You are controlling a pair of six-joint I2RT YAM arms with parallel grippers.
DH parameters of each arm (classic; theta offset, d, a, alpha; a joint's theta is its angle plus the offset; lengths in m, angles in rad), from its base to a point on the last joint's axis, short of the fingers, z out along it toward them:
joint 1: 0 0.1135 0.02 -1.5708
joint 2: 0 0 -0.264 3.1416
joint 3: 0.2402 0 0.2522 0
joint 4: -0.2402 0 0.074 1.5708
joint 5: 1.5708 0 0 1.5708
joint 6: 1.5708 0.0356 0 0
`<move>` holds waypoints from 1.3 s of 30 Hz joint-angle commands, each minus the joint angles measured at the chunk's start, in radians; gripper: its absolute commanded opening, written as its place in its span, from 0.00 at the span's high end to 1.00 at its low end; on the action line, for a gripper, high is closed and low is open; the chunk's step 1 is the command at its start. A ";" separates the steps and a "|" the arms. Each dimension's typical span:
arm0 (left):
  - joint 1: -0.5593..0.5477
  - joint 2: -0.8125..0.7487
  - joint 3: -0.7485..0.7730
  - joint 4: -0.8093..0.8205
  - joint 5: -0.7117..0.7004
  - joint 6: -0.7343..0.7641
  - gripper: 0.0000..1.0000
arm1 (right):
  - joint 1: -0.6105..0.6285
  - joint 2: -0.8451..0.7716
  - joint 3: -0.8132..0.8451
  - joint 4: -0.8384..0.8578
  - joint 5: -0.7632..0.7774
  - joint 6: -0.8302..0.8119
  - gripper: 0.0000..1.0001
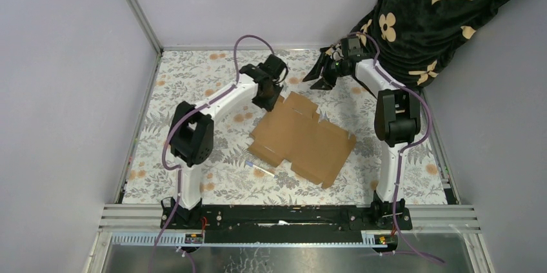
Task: Fold the paper box
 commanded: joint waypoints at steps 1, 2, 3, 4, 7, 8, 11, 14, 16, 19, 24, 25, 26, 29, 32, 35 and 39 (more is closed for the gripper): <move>0.087 -0.065 -0.074 0.119 0.118 -0.076 0.61 | -0.001 0.011 0.106 -0.177 0.186 -0.265 0.43; 0.102 -0.071 -0.092 0.135 0.152 -0.088 0.61 | -0.001 0.018 0.114 -0.176 0.205 -0.298 0.44; 0.117 -0.075 -0.107 0.147 0.187 -0.100 0.60 | 0.000 0.025 0.121 -0.170 0.223 -0.327 0.44; 0.131 -0.080 -0.120 0.158 0.223 -0.112 0.60 | 0.001 0.031 0.123 -0.161 0.244 -0.361 0.44; 0.179 -0.099 -0.173 0.209 0.347 -0.152 0.59 | 0.001 0.041 0.104 -0.108 0.257 -0.438 0.45; 0.194 -0.104 -0.189 0.224 0.385 -0.167 0.58 | 0.001 0.045 0.096 -0.088 0.228 -0.468 0.45; 0.232 -0.108 -0.225 0.260 0.493 -0.195 0.53 | 0.002 0.050 0.078 -0.050 0.204 -0.533 0.45; 0.264 -0.105 -0.250 0.296 0.572 -0.230 0.49 | 0.002 0.070 0.090 -0.039 0.141 -0.563 0.45; 0.287 -0.103 -0.266 0.319 0.619 -0.256 0.43 | 0.004 0.082 0.096 -0.029 0.094 -0.566 0.44; 0.318 -0.109 -0.290 0.350 0.661 -0.294 0.01 | 0.017 0.094 0.099 -0.019 0.063 -0.587 0.44; 0.362 -0.140 -0.340 0.404 0.715 -0.348 0.01 | 0.044 0.132 0.128 -0.044 0.049 -0.630 0.44; 0.369 -0.145 -0.346 0.413 0.725 -0.355 0.01 | 0.048 0.140 0.134 -0.048 0.044 -0.637 0.44; 0.374 -0.149 -0.352 0.420 0.733 -0.361 0.01 | 0.054 0.146 0.138 -0.050 0.043 -0.643 0.44; 0.380 -0.149 -0.357 0.422 0.736 -0.359 0.01 | 0.067 0.161 0.150 -0.050 0.035 -0.656 0.42; 0.382 -0.142 -0.360 0.422 0.741 -0.354 0.01 | 0.075 0.168 0.153 -0.050 0.016 -0.657 0.42; 0.383 -0.136 -0.361 0.422 0.742 -0.349 0.01 | 0.079 0.172 0.151 -0.050 0.013 -0.687 0.42; 0.383 -0.128 -0.360 0.423 0.744 -0.348 0.01 | 0.086 0.179 0.146 -0.052 0.024 -0.697 0.51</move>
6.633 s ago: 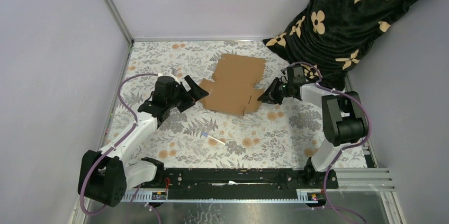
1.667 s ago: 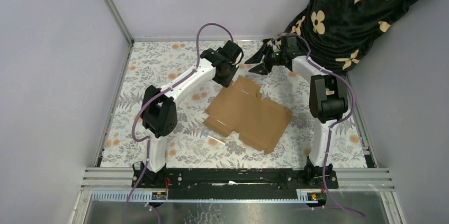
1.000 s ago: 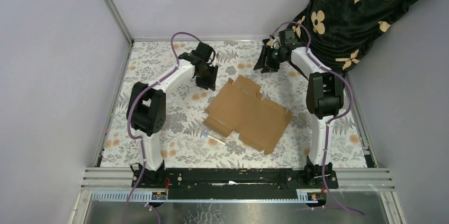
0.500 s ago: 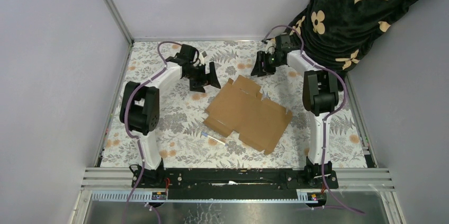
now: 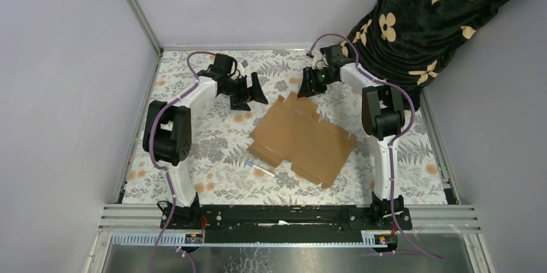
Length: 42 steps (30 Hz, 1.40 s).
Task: Fold the paper box
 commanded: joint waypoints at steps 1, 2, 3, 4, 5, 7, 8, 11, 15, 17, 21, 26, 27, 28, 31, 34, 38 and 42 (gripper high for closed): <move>0.006 -0.010 -0.010 0.045 0.029 -0.005 0.01 | 0.010 0.011 0.034 0.002 -0.016 -0.042 0.54; 0.005 -0.008 -0.010 0.046 0.029 -0.005 0.01 | 0.012 0.013 0.034 -0.005 -0.006 -0.050 0.56; 0.005 -0.007 -0.010 0.046 0.028 -0.004 0.01 | 0.016 0.014 0.032 -0.009 0.006 -0.058 0.57; 0.006 -0.007 -0.009 0.045 0.028 -0.003 0.01 | 0.020 0.014 0.029 -0.011 0.019 -0.064 0.58; 0.007 -0.007 -0.008 0.044 0.026 -0.004 0.01 | 0.022 0.015 0.028 -0.015 0.031 -0.072 0.58; 0.008 -0.006 -0.006 0.045 0.026 -0.005 0.01 | 0.028 0.018 0.028 -0.018 0.047 -0.081 0.60; 0.008 -0.005 -0.006 0.045 0.027 -0.005 0.01 | 0.031 0.019 0.028 -0.018 0.050 -0.084 0.60; 0.009 0.001 0.000 0.045 0.033 -0.008 0.01 | 0.043 0.023 0.032 -0.025 0.068 -0.102 0.62; 0.010 0.007 0.003 0.052 0.043 -0.013 0.01 | 0.049 0.029 0.034 -0.027 0.080 -0.111 0.73; 0.010 0.011 0.003 0.056 0.047 -0.014 0.01 | 0.049 0.027 0.028 -0.020 0.073 -0.111 0.81; 0.010 0.019 0.001 0.060 0.060 -0.007 0.01 | 0.048 0.018 0.008 0.011 0.038 -0.114 0.88; 0.015 0.021 -0.005 0.066 0.061 0.011 0.01 | 0.044 0.010 -0.027 0.058 -0.022 -0.125 0.96; 0.019 0.021 -0.003 0.065 0.057 0.014 0.01 | 0.044 0.004 -0.034 0.064 -0.034 -0.132 0.97; 0.024 0.024 -0.001 0.067 0.056 0.016 0.01 | 0.044 -0.004 -0.047 0.080 -0.042 -0.134 0.97; 0.036 0.030 0.019 0.073 0.049 0.020 0.01 | 0.044 -0.041 -0.100 0.145 -0.062 -0.141 0.98; 0.050 0.049 0.062 0.064 0.049 0.020 0.01 | 0.043 -0.098 -0.181 0.222 -0.079 -0.151 1.00; 0.063 0.075 0.125 0.045 0.051 0.029 0.01 | 0.036 -0.174 -0.257 0.309 -0.094 -0.154 1.00; 0.075 0.093 0.160 0.024 0.059 0.055 0.01 | 0.020 -0.214 -0.275 0.325 -0.133 -0.158 1.00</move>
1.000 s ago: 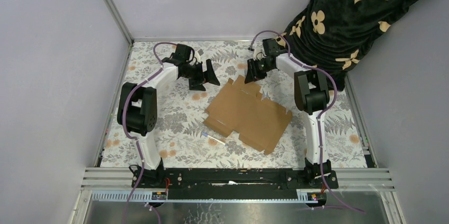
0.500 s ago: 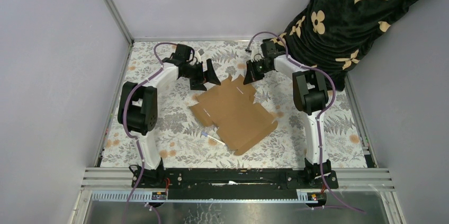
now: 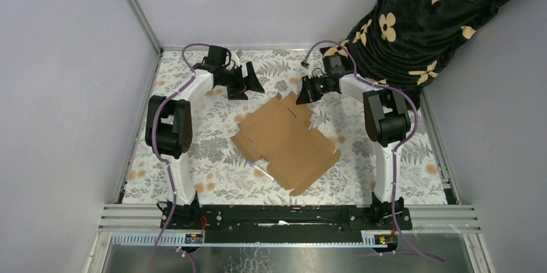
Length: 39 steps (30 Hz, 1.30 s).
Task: Fold the paper box
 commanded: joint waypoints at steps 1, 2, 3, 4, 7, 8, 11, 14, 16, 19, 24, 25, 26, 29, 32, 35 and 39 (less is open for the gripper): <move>0.019 0.018 0.052 -0.001 0.033 0.045 0.01 | -0.018 -0.114 -0.011 0.094 -0.078 -0.031 1.00; 0.021 0.020 0.050 -0.001 0.041 0.050 0.01 | -0.022 -0.122 -0.013 0.098 -0.087 -0.030 1.00; 0.021 0.021 0.045 -0.002 0.049 0.055 0.01 | -0.025 -0.130 -0.016 0.104 -0.097 -0.026 1.00; 0.021 0.024 0.040 -0.001 0.062 0.059 0.01 | -0.027 -0.137 -0.017 0.112 -0.105 -0.022 1.00; 0.021 0.020 0.014 0.006 0.085 0.068 0.01 | -0.031 -0.145 -0.016 0.127 -0.110 -0.005 1.00; 0.021 0.016 0.003 0.012 0.091 0.070 0.01 | -0.032 -0.146 -0.012 0.127 -0.115 -0.003 1.00; 0.020 0.003 -0.022 0.014 0.075 0.088 0.03 | -0.035 -0.144 -0.001 0.132 -0.131 0.005 1.00; 0.020 0.003 -0.030 0.001 0.042 0.104 0.04 | -0.035 -0.148 0.003 0.142 -0.150 0.014 1.00; 0.020 0.008 -0.033 0.000 0.042 0.112 0.07 | -0.035 -0.148 0.008 0.144 -0.157 0.020 1.00; 0.016 0.014 -0.034 0.001 0.041 0.121 0.12 | -0.035 -0.150 0.020 0.144 -0.175 0.028 1.00; 0.009 0.013 -0.036 0.005 0.030 0.126 0.24 | -0.035 -0.153 0.032 0.173 -0.211 0.068 1.00; 0.008 0.008 -0.038 0.005 0.029 0.129 0.27 | -0.035 -0.153 0.031 0.179 -0.215 0.071 1.00; 0.007 0.007 -0.039 0.005 0.026 0.131 0.31 | -0.035 -0.155 0.030 0.184 -0.223 0.076 1.00; 0.002 -0.001 -0.046 0.003 0.020 0.136 0.38 | -0.035 -0.158 0.031 0.185 -0.229 0.078 1.00; -0.001 -0.003 -0.051 0.003 0.014 0.140 0.52 | -0.035 -0.157 0.037 0.171 -0.232 0.077 1.00; -0.008 0.004 -0.045 -0.001 0.001 0.139 0.66 | -0.035 -0.158 0.032 0.182 -0.240 0.092 1.00; -0.033 0.013 -0.026 -0.014 -0.030 0.148 0.78 | -0.036 -0.160 0.011 0.209 -0.250 0.112 1.00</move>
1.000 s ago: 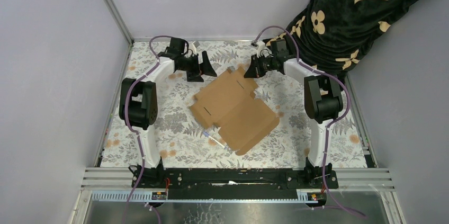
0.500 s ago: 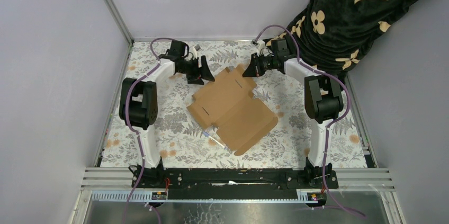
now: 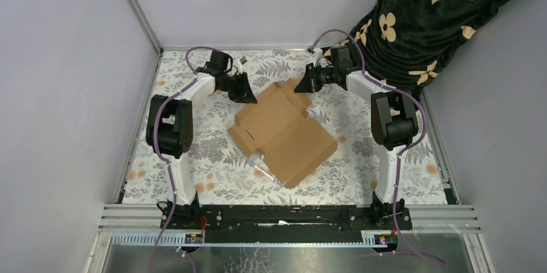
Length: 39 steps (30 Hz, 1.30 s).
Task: Fold the paper box
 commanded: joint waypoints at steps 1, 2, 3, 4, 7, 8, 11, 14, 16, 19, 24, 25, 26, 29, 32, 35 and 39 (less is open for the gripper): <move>-0.030 0.009 0.020 -0.011 -0.050 0.021 0.79 | -0.001 -0.066 0.019 0.066 -0.064 0.033 1.00; -0.035 0.012 0.021 -0.012 -0.055 0.021 0.80 | 0.000 -0.064 0.018 0.069 -0.067 0.036 1.00; -0.039 0.017 0.026 -0.016 -0.059 0.022 0.81 | 0.001 -0.063 0.015 0.072 -0.065 0.038 1.00; -0.041 0.021 0.030 -0.020 -0.062 0.022 0.83 | 0.001 -0.060 0.015 0.072 -0.066 0.038 1.00; -0.048 0.024 0.033 -0.021 -0.080 0.022 0.88 | 0.001 -0.053 0.020 0.072 -0.068 0.038 1.00; -0.050 0.024 0.035 -0.023 -0.085 0.022 0.92 | 0.001 -0.051 0.023 0.070 -0.071 0.038 1.00; -0.064 0.025 0.044 -0.032 -0.116 0.026 1.00 | 0.001 -0.045 0.029 0.068 -0.070 0.038 1.00; -0.078 0.016 0.053 -0.046 -0.171 0.034 1.00 | 0.001 -0.034 0.043 0.059 -0.067 0.063 1.00; -0.090 0.004 0.058 -0.053 -0.220 0.040 1.00 | 0.001 -0.029 0.055 0.039 -0.059 0.069 1.00; -0.108 -0.018 0.076 -0.075 -0.294 0.054 1.00 | 0.001 -0.028 0.077 -0.014 -0.056 0.071 0.94; -0.150 -0.051 0.122 -0.122 -0.449 0.084 1.00 | 0.001 -0.037 0.089 -0.081 -0.021 0.083 0.77; -0.157 -0.059 0.137 -0.132 -0.473 0.090 1.00 | 0.001 -0.038 0.089 -0.086 -0.012 0.090 0.75; -0.166 -0.063 0.149 -0.142 -0.501 0.098 1.00 | 0.000 -0.038 0.089 -0.090 0.001 0.099 0.73; -0.195 -0.076 0.186 -0.169 -0.592 0.121 1.00 | -0.003 -0.025 0.103 -0.110 0.017 0.133 0.69; -0.219 -0.089 0.217 -0.193 -0.648 0.141 1.00 | -0.007 0.001 0.126 -0.133 0.050 0.166 0.60; -0.239 -0.099 0.229 -0.201 -0.719 0.162 1.00 | -0.014 0.024 0.154 -0.172 0.078 0.182 0.49; -0.266 -0.112 0.234 -0.202 -0.787 0.200 1.00 | -0.028 0.024 0.164 -0.227 0.154 0.194 0.47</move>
